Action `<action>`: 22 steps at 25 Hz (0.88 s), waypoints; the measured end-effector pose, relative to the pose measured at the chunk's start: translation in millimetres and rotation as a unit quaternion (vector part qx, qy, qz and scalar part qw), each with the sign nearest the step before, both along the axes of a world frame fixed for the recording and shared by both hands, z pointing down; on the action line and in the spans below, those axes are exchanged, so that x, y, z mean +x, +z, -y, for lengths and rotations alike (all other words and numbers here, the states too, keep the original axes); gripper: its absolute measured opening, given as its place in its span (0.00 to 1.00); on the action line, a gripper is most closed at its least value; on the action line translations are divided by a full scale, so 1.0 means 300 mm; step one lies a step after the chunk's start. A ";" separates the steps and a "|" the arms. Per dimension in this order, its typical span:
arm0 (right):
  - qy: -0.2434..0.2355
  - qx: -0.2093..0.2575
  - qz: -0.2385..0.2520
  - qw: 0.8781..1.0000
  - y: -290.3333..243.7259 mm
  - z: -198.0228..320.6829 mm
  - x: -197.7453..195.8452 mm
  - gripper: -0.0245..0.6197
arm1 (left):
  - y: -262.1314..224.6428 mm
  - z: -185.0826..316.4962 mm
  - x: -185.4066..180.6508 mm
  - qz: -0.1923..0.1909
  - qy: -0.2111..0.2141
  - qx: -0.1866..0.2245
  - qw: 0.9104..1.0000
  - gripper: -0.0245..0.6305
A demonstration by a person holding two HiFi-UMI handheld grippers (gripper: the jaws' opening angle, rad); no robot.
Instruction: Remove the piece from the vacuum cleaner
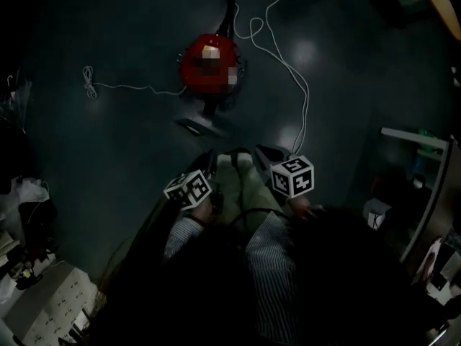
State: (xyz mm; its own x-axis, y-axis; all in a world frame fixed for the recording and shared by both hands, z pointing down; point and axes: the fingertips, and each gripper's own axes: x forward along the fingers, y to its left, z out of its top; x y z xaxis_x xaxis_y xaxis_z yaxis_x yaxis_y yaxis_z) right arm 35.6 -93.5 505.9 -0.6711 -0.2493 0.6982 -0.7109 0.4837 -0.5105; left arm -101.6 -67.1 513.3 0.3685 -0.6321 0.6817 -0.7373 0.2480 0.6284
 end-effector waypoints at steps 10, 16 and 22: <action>-0.009 0.077 0.076 0.994 -0.461 0.084 -0.070 0.04 | -0.444 0.071 0.011 0.032 0.036 0.114 0.992 0.09; -0.027 0.111 0.097 0.989 -0.567 0.077 -0.125 0.04 | -0.523 0.050 0.013 0.024 0.029 0.150 0.988 0.09; -0.021 0.125 0.098 0.987 -0.596 0.119 -0.121 0.04 | -0.536 0.087 -0.004 0.023 0.021 0.160 0.987 0.09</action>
State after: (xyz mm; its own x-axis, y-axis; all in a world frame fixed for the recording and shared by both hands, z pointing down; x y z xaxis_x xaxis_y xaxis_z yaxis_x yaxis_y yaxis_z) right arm -0.6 -129.2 327.1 -0.8003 -0.3664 0.4747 -0.5873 0.6386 -0.4973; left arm -102.7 -93.2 352.5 0.3726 -0.8022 0.4664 -0.7716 0.0113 0.6360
